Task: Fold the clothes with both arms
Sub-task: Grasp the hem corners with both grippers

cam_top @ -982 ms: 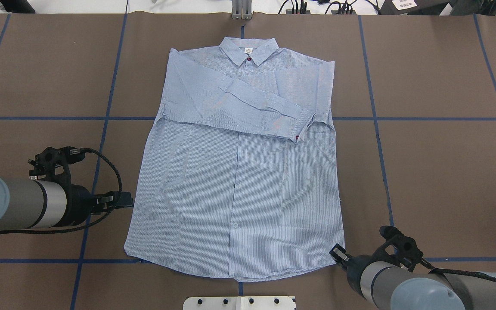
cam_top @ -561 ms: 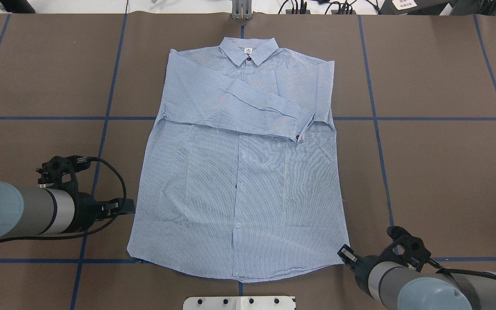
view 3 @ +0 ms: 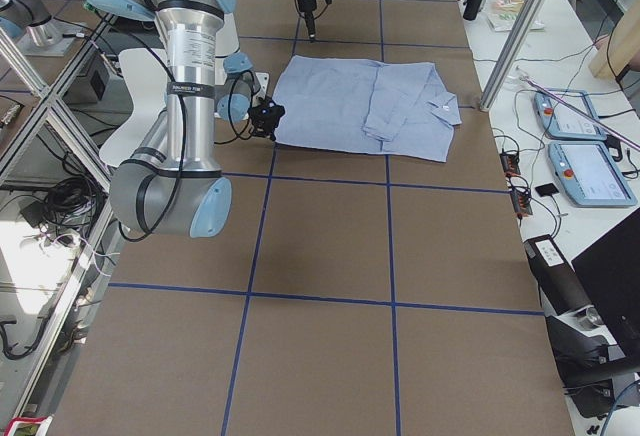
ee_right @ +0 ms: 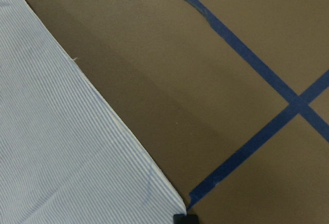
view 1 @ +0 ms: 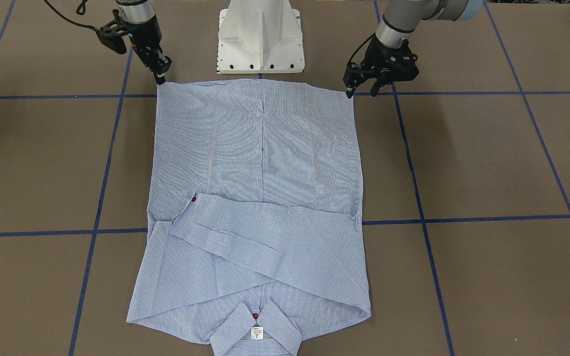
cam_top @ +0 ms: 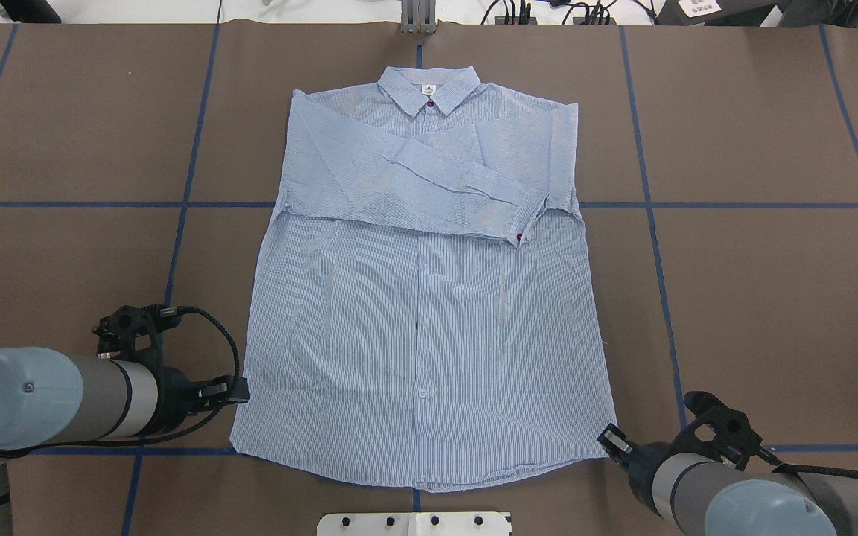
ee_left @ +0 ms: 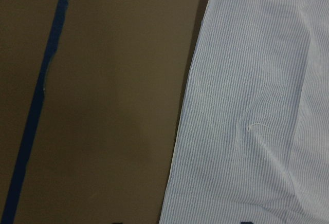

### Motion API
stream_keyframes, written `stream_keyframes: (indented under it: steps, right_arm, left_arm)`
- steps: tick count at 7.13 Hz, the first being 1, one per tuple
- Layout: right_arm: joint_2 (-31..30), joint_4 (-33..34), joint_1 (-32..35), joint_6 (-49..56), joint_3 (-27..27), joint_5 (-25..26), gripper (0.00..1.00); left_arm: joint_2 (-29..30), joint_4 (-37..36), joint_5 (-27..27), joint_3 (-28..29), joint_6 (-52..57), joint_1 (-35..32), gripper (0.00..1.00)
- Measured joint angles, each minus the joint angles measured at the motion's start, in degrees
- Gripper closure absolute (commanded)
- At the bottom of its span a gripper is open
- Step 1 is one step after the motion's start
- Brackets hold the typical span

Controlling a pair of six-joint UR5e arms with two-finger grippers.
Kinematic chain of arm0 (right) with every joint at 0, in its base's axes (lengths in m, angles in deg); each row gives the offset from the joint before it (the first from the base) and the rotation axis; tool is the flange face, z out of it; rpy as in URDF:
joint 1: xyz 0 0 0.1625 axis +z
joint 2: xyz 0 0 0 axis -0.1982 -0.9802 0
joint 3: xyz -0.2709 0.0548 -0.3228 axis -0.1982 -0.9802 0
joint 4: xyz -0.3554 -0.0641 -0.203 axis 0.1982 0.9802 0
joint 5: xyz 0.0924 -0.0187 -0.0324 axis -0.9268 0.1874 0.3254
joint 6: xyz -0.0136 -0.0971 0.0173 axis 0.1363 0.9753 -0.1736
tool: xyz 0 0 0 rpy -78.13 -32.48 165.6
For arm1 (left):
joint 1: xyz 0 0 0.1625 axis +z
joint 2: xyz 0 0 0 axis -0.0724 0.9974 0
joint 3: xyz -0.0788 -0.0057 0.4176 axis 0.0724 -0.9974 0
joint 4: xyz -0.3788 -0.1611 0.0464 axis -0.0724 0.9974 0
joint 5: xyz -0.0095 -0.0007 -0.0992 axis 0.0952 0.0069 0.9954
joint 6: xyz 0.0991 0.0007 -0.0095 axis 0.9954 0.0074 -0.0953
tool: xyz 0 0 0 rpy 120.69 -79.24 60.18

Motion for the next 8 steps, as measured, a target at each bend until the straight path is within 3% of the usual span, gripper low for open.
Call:
stream_keyframes:
  steps: [2,8]
  right_arm:
    - [0.01,0.01,-0.11,0.00,-0.04,0.00,1.00]
    - [0.14,-0.03,-0.37,0.00,-0.45,0.00,1.00]
  left_arm:
    - [1.51,-0.24,-0.61,2.42,-0.73,1.17,0.36]
    - [2.53,-0.29,-0.21,4.95,-0.98,3.19,0.43]
